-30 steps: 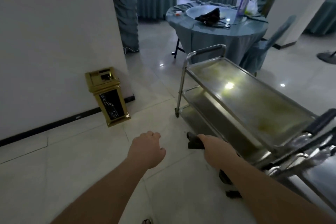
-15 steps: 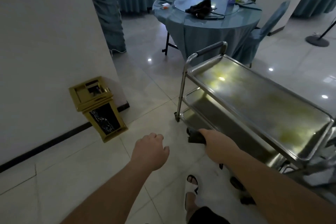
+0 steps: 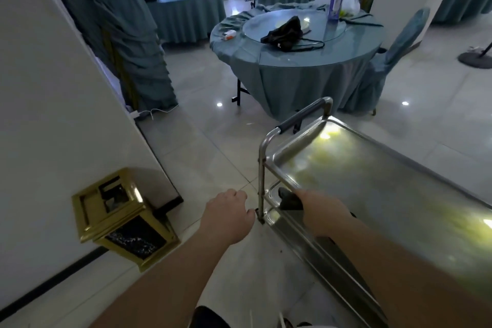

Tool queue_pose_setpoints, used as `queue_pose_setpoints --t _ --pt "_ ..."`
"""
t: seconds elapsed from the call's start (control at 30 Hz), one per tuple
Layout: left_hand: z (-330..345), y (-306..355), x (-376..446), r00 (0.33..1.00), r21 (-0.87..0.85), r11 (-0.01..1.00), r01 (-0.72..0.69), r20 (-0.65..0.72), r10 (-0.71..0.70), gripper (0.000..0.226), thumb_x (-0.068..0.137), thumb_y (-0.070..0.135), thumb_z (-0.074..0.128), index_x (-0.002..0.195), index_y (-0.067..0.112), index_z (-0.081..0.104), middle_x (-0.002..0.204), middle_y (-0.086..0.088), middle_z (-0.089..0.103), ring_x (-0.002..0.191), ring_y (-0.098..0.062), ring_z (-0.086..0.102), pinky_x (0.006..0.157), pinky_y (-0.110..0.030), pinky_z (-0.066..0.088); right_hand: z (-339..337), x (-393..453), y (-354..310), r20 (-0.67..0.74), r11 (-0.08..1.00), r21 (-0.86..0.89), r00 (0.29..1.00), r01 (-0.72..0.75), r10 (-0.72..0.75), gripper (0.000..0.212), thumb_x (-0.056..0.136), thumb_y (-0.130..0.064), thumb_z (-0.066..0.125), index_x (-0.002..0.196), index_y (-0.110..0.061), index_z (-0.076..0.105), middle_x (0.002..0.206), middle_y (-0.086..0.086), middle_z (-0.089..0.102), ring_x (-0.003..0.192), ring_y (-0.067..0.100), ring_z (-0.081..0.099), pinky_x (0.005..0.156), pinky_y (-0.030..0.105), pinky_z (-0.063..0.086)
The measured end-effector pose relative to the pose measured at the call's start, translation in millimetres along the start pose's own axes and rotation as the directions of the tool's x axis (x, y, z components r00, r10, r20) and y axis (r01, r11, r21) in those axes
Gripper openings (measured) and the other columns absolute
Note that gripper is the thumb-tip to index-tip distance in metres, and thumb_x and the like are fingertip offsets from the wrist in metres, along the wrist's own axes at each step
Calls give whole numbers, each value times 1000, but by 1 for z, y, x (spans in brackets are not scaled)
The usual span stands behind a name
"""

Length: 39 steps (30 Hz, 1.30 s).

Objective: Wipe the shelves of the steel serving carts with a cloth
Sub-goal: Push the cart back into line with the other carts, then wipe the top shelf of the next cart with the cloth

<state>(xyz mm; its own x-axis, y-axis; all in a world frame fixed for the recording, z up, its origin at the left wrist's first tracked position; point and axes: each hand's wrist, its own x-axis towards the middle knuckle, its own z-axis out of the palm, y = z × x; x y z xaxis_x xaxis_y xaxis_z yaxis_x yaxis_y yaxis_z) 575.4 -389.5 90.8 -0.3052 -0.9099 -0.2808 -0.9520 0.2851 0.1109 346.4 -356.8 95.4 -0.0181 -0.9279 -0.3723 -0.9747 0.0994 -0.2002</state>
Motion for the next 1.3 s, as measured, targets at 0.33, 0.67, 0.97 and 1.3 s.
queue_pose_setpoints --t 0.33,0.67,0.97,1.3 --pt "-23 24 191 972 13 973 -229 47 229 42 104 46 42 136 23 55 131 0 58 124 -24 55 102 -39 45 -28 126 53 66 960 150 971 -238 231 46 93 -6 56 133 -28 54 116 -2 63 103 23 64 92 44 57" --pt "-63 41 402 830 24 838 -546 149 537 39 101 46 41 130 24 57 126 1 60 113 -22 56 100 -42 48 -54 242 70 136 758 317 818 -570 559 45 94 -4 56 134 -25 51 124 5 62 108 28 64 90 43 56" --pt "-63 70 493 737 -24 752 -659 184 651 40 103 42 47 136 22 56 127 -1 61 115 -21 57 102 -45 52 -13 281 63 267 630 397 741 -668 617 43 96 -7 54 135 -25 49 122 3 60 107 29 62 91 46 56" --pt "-36 125 551 604 -99 600 -794 -15 797 35 105 29 51 137 16 56 136 -1 54 122 -16 51 101 -31 41 18 359 69 -152 649 382 648 -658 746 42 101 -18 51 143 -16 48 131 7 64 114 30 63 88 42 53"
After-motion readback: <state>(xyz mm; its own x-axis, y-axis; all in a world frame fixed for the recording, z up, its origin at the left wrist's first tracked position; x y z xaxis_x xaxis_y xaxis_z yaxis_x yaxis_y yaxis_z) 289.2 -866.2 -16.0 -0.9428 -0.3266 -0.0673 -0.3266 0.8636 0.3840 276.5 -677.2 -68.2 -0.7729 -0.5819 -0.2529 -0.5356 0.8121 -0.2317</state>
